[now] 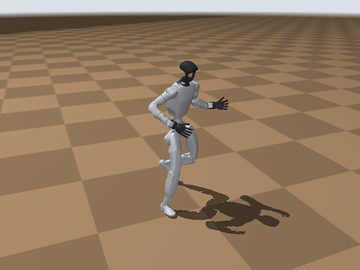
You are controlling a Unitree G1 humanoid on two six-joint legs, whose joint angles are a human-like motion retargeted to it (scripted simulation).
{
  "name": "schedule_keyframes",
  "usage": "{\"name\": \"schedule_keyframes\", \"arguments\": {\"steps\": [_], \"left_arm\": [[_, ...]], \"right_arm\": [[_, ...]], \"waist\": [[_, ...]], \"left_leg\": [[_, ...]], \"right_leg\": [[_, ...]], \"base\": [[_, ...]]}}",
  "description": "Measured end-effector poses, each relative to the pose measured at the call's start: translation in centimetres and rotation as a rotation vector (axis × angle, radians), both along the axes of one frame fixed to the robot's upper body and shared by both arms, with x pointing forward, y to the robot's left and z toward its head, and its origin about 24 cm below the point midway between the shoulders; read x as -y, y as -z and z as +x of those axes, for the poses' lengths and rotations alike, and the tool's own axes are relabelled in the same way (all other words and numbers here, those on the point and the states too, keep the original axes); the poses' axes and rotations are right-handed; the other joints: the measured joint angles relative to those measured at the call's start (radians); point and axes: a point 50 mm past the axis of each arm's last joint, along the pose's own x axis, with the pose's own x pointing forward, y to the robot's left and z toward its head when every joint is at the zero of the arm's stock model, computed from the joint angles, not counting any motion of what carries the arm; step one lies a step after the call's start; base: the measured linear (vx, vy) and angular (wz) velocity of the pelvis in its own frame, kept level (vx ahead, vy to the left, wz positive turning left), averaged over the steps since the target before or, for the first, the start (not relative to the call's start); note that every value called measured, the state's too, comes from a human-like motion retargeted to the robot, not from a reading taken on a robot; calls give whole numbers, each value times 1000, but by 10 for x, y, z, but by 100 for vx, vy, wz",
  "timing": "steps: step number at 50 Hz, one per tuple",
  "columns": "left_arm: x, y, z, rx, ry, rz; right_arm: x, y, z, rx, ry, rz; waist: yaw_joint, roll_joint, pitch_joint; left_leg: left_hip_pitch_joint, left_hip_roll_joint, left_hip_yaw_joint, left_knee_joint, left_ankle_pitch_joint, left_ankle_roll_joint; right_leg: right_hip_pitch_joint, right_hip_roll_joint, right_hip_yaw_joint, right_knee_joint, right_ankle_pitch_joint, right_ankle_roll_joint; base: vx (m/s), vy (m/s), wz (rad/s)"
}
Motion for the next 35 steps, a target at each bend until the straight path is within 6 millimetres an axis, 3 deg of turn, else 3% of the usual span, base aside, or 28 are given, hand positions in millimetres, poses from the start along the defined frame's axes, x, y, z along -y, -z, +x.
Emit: {"name": "schedule_keyframes", "arguments": {"steps": [2,3,4,5,8,10,12,13,15,18,20,23,25,26,27,28,30,32,35], "left_arm": [[-8,70,-11,-329,-55,-129],[-14,93,-24,-442,-84,-147],[-20,103,-37,-496,-90,-142],[-26,105,-48,-521,-82,-124],[-43,88,-73,-541,1,-96],[-47,74,-80,-531,57,-57],[-44,62,-82,-487,113,-64],[-39,58,-82,-449,130,-183],[-34,41,-77,-363,171,55],[-27,17,-64,-180,133,94],[-22,5,-56,-87,114,104],[-12,-8,-37,28,57,41],[2,-15,-14,82,25,-51],[16,-23,-2,129,103,-359],[26,-34,8,163,150,-468],[28,-51,16,234,89,-192],[32,-93,11,431,93,-65],[32,-137,-4,650,99,1],[28,-182,-27,891,26,92]], "right_arm": [[-31,-17,36,106,-121,-29],[-48,-36,47,203,-156,23],[-65,-58,55,308,-192,116],[-82,-84,60,413,-233,229],[-109,-136,50,636,-336,405],[-120,-152,37,695,-425,449],[-128,-158,24,718,-513,455],[-133,-159,17,721,-549,470],[-136,-164,4,745,-635,468],[-141,-165,-4,756,-691,481],[-141,-160,-4,736,-688,461],[-133,-145,4,678,-622,439],[-129,-126,20,631,-483,414],[-126,-113,29,599,-379,404],[-121,-102,35,576,-297,382],[-111,-95,35,572,-257,342],[-97,-88,22,551,-229,353],[-78,-86,3,504,-229,362],[-48,-73,-20,364,-178,334]], "waist": [[54,22,24],[83,26,16],[122,21,-3],[166,11,-27],[303,-31,-140],[371,-64,-214],[397,-98,-263],[397,-111,-276],[380,-113,-285],[342,-90,-249],[334,-64,-225],[305,-47,-184],[271,-42,-127],[246,-42,-96],[214,-37,-71],[166,-25,-57],[94,17,-41],[30,85,-31],[-71,166,-42]], "left_leg": [[-46,18,31,121,-36,39],[-77,31,55,157,-43,55],[-120,27,74,163,-52,79],[-167,14,90,154,-64,108],[-255,-49,156,-52,-2,93],[-257,-95,222,-272,57,62],[-206,-144,308,-528,124,17],[-170,-167,357,-655,160,-3],[-91,-199,478,-874,226,-46],[-10,-202,701,-1039,335,-86],[22,-200,781,-1086,324,-95],[-47,-185,615,-936,13,36],[-119,-174,477,-777,-149,109],[-147,-161,430,-710,-167,114],[-174,-162,375,-655,-179,117],[-199,-194,307,-628,-179,117],[-182,-199,205,-628,-179,31],[-116,-182,109,-702,-129,4],[-3,-166,2,-898,91,-44]], "right_leg": [[-13,-11,-9,137,-83,-54],[2,-23,-31,169,-113,-85],[28,-27,-69,149,-127,-103],[58,-28,-114,103,-131,-114],[164,-21,-233,-47,0,-154],[247,-3,-288,-156,158,-174],[334,29,-282,-241,321,-154],[373,56,-245,-270,385,-134],[425,145,-89,-271,460,-94],[392,321,180,-26,427,-46],[322,367,199,268,367,0],[178,286,165,735,240,-93],[91,247,180,988,169,-144],[52,257,190,1064,142,-154],[14,270,205,1131,110,-149],[-26,288,228,1184,69,-115],[-79,341,260,1226,-15,-95],[-119,359,242,1173,-65,-139],[-163,316,165,975,-106,-232]], "base": [[50,-24,39],[50,-19,105],[44,-17,138],[40,-13,164],[45,0,203],[49,16,256],[51,20,326],[48,17,373],[44,10,398],[36,-1,353],[29,-4,282],[20,-4,279],[17,-12,301],[23,-17,333],[25,-8,375],[28,5,376],[40,11,315],[56,10,243],[67,7,230]]}}
